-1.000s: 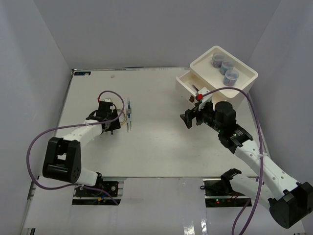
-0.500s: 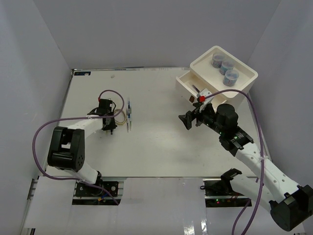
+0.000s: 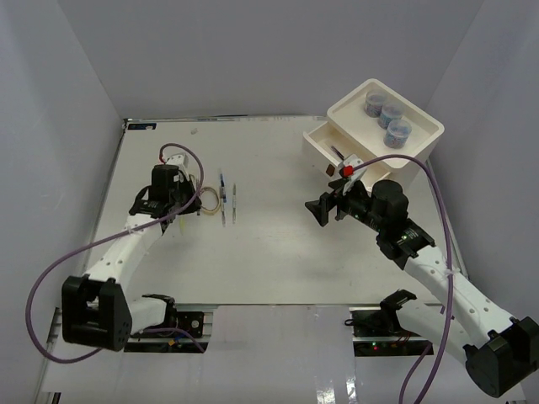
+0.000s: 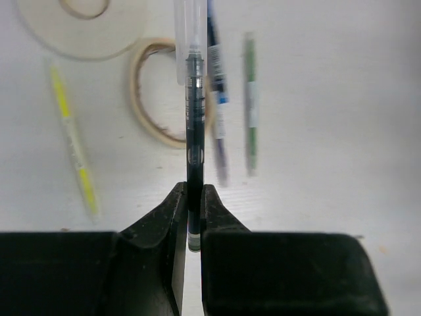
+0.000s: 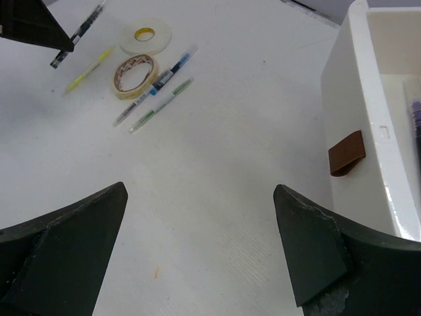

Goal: Sort the stationery into containers
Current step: Pick up the pen from the center of the board, then place the pen in the storage box.

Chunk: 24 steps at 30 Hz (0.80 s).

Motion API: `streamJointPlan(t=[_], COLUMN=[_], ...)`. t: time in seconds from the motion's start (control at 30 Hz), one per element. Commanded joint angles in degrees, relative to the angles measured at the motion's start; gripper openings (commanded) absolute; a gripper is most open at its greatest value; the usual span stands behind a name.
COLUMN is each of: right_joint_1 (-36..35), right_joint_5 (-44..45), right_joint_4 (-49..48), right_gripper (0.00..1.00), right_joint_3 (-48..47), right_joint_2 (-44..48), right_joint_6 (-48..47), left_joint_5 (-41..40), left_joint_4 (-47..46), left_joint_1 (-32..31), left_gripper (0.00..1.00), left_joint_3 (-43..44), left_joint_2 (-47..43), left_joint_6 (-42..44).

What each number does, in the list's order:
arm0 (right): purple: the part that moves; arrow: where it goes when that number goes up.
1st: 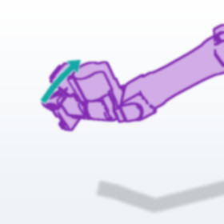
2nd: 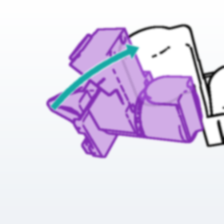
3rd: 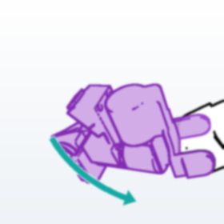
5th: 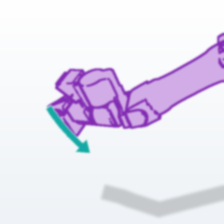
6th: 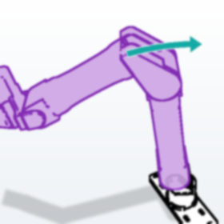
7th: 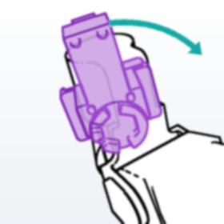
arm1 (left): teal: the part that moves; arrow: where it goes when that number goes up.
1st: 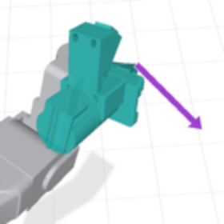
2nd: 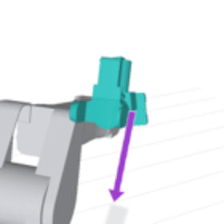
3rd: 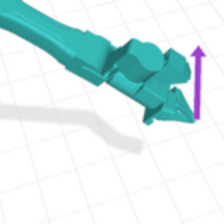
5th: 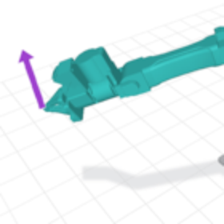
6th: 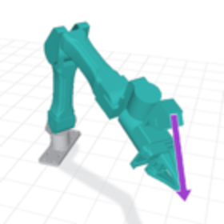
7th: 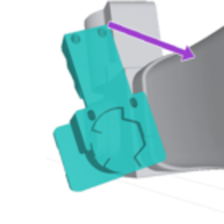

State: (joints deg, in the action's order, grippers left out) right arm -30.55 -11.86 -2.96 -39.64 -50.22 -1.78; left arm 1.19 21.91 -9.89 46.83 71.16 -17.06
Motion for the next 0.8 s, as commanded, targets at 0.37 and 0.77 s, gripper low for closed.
streamJointPlan(t=[0.37,0.77], right_joint_1=[-7.24,-11.82], right_joint_5=[-4.85,-1.5], right_joint_4=[-14.96,-18.13], right_gripper=[0.98,0.91], right_joint_3=[-14.05,-23.38], right_joint_2=[-12.79,-24.13], right_joint_6=[21.55,25.16], left_joint_5=[29.84,29.4], left_joint_4=[-13.46,-23.84], left_joint_1=[-13.13,-17.35], left_gripper=[0.15,0.16], left_joint_3=[4.5,4.15], left_joint_2=[-13.85,-13.15], left_joint_6=[-4.03,-10.54])
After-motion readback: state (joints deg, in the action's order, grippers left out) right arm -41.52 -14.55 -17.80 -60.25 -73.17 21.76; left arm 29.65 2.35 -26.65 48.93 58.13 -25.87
